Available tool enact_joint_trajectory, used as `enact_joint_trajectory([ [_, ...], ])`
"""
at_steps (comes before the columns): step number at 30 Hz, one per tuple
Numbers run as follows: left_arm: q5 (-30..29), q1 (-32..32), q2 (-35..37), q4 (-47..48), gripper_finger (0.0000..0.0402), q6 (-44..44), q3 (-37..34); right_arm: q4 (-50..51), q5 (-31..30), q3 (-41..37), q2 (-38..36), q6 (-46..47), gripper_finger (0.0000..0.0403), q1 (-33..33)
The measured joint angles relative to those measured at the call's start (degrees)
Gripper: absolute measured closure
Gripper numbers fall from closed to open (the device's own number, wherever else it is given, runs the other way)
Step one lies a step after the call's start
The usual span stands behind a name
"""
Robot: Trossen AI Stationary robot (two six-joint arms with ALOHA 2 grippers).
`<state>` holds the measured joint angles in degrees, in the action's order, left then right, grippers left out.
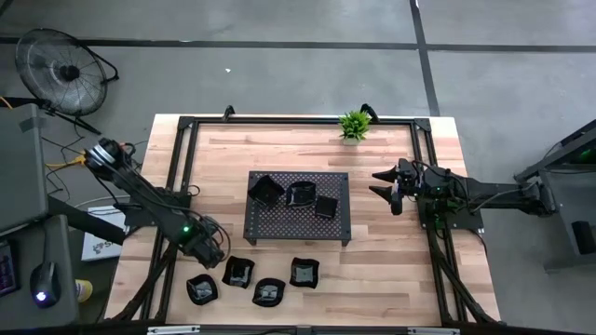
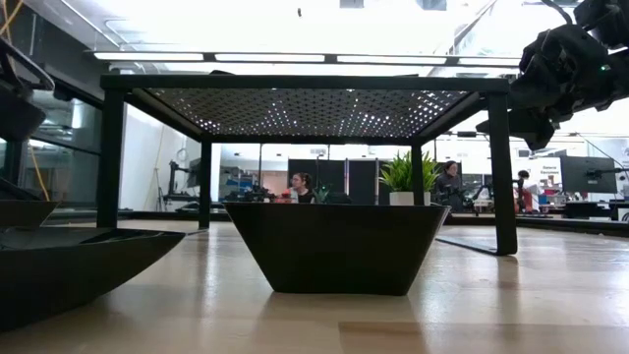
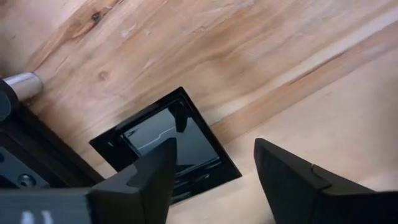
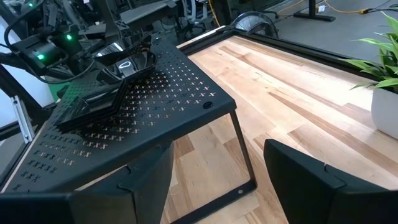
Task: Pick & Place Mini shaped plates
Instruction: Stack the square plate on top of the square plates on the shelf
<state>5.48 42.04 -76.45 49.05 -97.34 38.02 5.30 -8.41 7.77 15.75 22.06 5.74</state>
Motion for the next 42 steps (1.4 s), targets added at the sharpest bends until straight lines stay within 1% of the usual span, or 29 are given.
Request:
enact_joint_trajectory([
  [6, 0.30, -0.02, -2.81, -2.21, 0.0238, 0.04, 0.02, 0.00, -0.01, -0.01, -0.02, 0.00, 0.0157, 0.00],
  [13, 0.52, -0.02, -3.27, -2.57, 0.0265, 0.88, 0.02, 0.00, 0.00, -0.01, -0.02, 0.00, 0.0157, 0.00],
  [17, 1.68, -0.02, -3.27, -2.59, 0.0287, 1.56, 0.02, 0.00, -0.02, -0.01, -0.02, 0.00, 0.0157, 0.02],
  [27, 1.83, -0.02, -3.27, -2.63, 0.0365, 3.10, 0.04, 0.00, 0.00, -0.01, -0.02, 0.00, 0.0157, 0.00],
  [31, 3.24, -0.02, -3.20, -2.44, 0.0392, 4.29, 0.20, 0.00, 0.00, -0.02, -0.02, 0.00, 0.0157, 0.02],
  [36, 3.65, -0.02, -3.20, -1.31, 0.0397, 7.19, 1.54, 0.00, -0.02, 0.00, -0.02, 0.00, 0.0157, 0.00],
  [42, 2.92, 0.00, -3.20, 3.45, 0.0397, 12.14, 4.97, 0.00, -0.01, -0.01, -0.01, 0.00, 0.0157, 0.00],
])
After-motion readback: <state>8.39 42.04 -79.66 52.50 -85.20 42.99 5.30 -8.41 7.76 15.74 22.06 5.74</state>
